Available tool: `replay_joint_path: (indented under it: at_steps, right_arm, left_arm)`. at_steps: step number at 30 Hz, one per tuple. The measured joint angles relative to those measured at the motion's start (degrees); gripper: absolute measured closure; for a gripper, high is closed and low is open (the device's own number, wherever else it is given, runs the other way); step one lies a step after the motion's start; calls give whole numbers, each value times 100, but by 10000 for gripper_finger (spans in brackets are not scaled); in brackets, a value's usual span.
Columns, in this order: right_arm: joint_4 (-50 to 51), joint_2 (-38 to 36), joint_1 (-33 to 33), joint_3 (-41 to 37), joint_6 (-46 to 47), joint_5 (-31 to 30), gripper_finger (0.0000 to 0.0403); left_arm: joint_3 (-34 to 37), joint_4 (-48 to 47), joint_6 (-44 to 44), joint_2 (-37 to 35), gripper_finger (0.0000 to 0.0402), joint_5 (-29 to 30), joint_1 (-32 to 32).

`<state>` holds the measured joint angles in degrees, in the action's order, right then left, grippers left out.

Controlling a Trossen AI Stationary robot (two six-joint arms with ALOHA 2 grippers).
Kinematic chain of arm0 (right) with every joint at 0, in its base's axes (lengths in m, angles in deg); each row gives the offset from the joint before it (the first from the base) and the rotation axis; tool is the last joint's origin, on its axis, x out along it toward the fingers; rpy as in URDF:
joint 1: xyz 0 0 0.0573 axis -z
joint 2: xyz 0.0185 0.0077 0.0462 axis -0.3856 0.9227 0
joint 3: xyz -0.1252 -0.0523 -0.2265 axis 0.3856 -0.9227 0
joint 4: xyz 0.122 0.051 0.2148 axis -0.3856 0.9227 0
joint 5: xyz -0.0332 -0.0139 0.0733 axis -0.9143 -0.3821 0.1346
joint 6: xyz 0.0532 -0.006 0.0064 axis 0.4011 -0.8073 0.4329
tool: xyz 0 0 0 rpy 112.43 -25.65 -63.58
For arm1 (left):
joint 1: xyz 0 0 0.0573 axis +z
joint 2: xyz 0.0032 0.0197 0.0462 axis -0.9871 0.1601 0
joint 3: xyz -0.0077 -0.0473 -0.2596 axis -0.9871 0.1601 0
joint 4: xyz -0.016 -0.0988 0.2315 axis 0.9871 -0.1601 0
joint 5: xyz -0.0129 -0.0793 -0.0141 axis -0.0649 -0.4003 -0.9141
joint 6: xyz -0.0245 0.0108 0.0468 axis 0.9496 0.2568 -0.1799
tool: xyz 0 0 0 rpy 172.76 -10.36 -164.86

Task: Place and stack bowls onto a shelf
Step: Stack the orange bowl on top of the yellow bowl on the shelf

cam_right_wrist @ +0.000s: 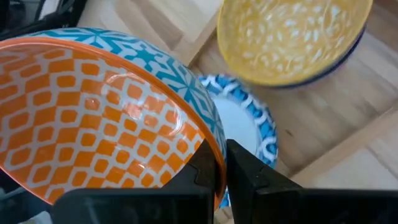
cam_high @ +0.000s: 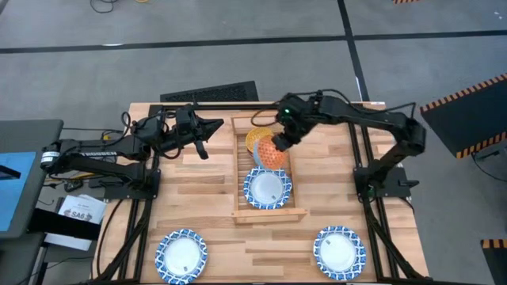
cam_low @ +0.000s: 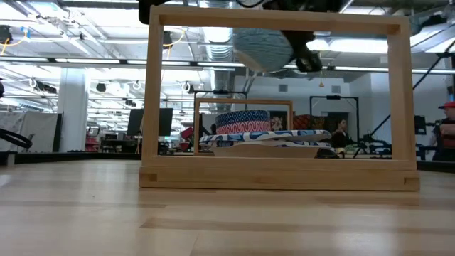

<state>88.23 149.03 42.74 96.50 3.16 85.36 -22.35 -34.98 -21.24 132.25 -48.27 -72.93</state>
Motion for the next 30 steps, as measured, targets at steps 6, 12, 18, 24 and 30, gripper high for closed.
replay_joint_path:
  at_steps: [6, 12, 18, 24, 30]
  right_arm:
    - [148, 602, 124, 560, 266, -162, 364]
    - [167, 901, 149, 751, 576, -216, 364]
    - [80, 943, 148, 766, 1019, -533, 364]
    - [-2, 907, 131, 768, 1517, -884, 364]
    - [-5, 907, 192, 768, 1849, -1416, 364]
  left_arm:
    - [-1, -19, -203, 0, 401, 31, 0]
    - [-1, -13, -361, 0, 401, 35, 0]
    - [-1, -13, -356, 0, 401, 40, 0]
    - [-1, -13, -349, 0, 401, 40, 0]
    - [-1, -15, -341, 0, 401, 40, 0]
